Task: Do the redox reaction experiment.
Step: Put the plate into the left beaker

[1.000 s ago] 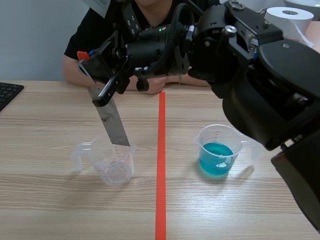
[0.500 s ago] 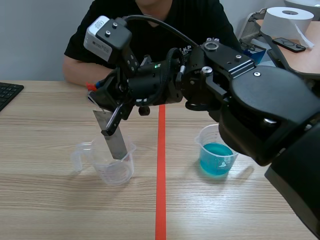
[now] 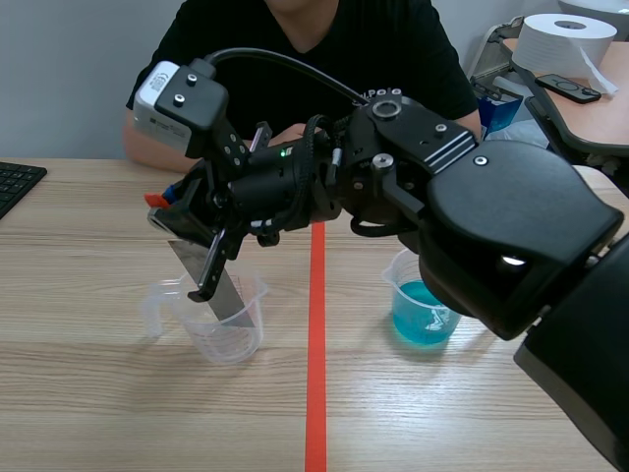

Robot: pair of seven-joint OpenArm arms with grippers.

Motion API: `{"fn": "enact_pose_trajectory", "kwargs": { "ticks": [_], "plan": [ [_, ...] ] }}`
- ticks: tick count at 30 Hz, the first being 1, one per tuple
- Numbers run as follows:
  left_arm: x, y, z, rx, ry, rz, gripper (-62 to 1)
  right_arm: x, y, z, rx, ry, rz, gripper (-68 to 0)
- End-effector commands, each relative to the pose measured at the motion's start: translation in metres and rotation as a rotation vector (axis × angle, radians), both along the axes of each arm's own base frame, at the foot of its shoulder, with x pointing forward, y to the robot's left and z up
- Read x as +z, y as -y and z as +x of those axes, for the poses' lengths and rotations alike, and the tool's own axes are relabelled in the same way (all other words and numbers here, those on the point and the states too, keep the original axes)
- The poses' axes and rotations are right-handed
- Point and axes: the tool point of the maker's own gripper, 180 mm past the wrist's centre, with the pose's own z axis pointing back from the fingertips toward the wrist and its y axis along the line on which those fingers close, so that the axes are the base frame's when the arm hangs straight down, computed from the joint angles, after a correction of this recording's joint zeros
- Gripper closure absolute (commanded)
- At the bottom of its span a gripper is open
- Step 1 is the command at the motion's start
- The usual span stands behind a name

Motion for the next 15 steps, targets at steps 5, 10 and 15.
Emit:
{"fn": "enact_pose_trajectory", "kwargs": {
  "ticks": [5,10,15],
  "plan": [
    [0.002,0.001,0.000,-0.001,0.008,-0.003,-2.7,-0.004,-0.011,-0.017,0.069,0.018,-0.034,-24.9],
    [0.002,0.001,0.000,-0.001,0.008,-0.003,-2.7,-0.015,-0.022,-0.043,0.135,-0.015,-0.045,-55.2],
    [0.002,0.001,0.000,-0.001,0.008,-0.004,-2.7,-0.014,-0.029,-0.066,0.160,-0.106,0.045,-67.9]
  ]
}}
